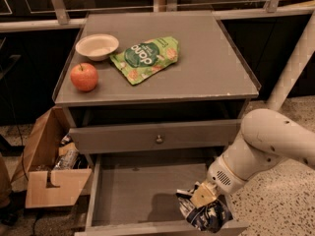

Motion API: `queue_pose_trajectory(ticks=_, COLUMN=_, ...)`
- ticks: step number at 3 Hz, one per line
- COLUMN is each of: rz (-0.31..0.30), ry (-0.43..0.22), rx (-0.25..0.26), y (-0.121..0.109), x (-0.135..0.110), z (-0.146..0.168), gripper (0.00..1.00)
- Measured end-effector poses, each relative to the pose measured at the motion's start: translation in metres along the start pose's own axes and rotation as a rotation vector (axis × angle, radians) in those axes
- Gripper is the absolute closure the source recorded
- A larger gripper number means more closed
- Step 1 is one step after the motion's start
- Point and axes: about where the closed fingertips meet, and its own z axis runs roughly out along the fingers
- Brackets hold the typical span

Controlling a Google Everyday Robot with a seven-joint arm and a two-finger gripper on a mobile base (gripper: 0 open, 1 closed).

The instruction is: Place blue chip bag into middle drawer

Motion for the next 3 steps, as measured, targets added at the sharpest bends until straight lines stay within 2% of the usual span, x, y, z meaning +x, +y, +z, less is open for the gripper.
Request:
queue_pose_trajectory(ticks=1, rz=0.012, ry=0.001, rx=-0.028, y=-0.001, x=-0.001, z=0.012, gripper=1.00)
queue_pose_trajectory(ticks=2, rz=0.024, ry=-0.013, rx=-0.098, y=-0.018, x=-0.040, z=0.068, gripper=1.00)
queue_pose_trajectory(ticks=3, rz=0.024, ry=-0.013, rx=-0.098, y=-0.018, x=-0.040, z=0.068, gripper=1.00)
